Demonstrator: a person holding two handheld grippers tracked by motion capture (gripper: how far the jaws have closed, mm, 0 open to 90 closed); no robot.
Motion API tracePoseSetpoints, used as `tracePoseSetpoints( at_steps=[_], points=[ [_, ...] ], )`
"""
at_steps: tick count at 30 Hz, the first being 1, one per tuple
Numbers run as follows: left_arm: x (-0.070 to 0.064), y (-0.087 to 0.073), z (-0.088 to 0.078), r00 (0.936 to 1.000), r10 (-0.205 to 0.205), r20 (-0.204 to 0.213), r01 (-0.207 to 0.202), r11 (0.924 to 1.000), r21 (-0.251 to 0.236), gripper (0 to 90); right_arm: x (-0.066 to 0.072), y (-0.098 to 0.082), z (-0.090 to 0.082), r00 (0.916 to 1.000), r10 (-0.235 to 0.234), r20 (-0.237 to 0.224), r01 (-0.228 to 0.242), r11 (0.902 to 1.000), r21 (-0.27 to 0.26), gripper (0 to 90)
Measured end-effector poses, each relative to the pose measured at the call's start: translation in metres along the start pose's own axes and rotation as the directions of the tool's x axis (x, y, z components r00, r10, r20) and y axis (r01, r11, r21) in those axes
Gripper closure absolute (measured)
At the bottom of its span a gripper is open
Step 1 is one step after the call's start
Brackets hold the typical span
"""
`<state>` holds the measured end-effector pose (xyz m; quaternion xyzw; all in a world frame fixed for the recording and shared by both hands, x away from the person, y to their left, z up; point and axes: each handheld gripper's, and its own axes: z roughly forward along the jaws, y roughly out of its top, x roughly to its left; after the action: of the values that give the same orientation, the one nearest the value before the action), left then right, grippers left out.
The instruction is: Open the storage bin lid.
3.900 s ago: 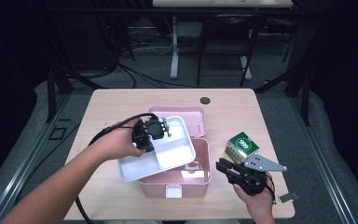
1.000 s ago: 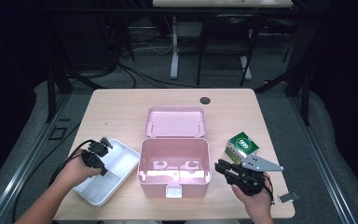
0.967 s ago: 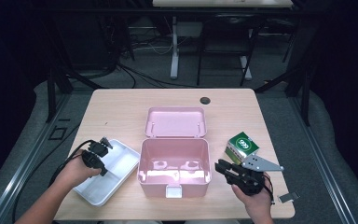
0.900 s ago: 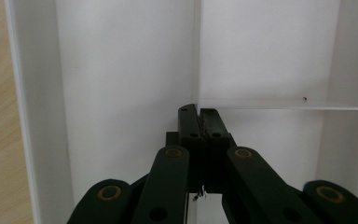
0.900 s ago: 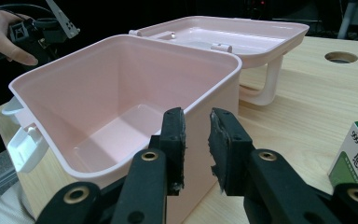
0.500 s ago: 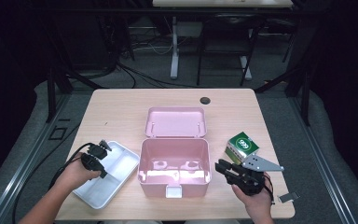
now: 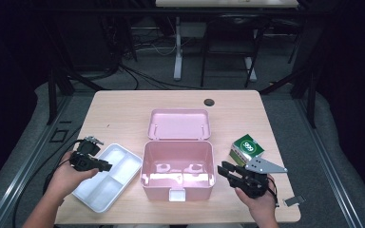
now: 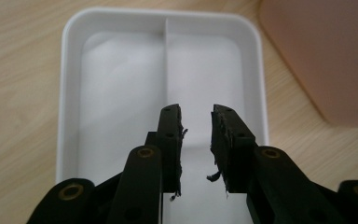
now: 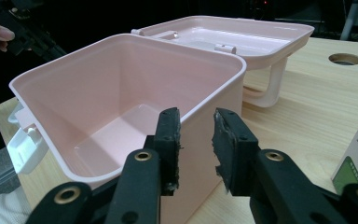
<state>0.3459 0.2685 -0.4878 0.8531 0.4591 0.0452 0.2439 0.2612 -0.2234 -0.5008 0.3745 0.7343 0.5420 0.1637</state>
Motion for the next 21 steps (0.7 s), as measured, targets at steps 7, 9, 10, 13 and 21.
tracePoseSetpoints(
  at_steps=[7,9,10,13,21],
  points=[
    [-0.016,0.005,-0.003,0.9989,0.045,-0.013,-0.047,0.9914,-0.122,69.9,-0.003,0.003,-0.001,0.9998,-0.001,0.019,0.001,1.0,-0.008,63.0],
    [-0.021,0.006,-0.005,0.9989,0.046,-0.004,-0.046,0.9887,-0.143,67.9,-0.003,0.003,0.0,1.0,-0.003,0.003,0.003,0.9999,-0.01,61.2],
    [-0.024,0.007,-0.007,0.9987,0.052,-0.003,-0.052,0.9865,-0.155,67.8,-0.003,0.003,0.001,1.0,-0.001,0.002,0.001,1.0,-0.004,59.9],
    [-0.031,0.011,-0.013,0.9969,0.073,-0.028,-0.078,0.9744,-0.211,63.0,-0.001,0.005,0.004,0.9997,-0.026,0.005,0.026,0.9997,-0.004,56.6],
    [-0.044,0.02,-0.022,0.9953,0.073,-0.064,-0.085,0.9712,-0.222,46.3,0.003,0.011,0.01,0.9976,-0.061,0.034,0.059,0.9976,0.036,46.9]
  ],
)
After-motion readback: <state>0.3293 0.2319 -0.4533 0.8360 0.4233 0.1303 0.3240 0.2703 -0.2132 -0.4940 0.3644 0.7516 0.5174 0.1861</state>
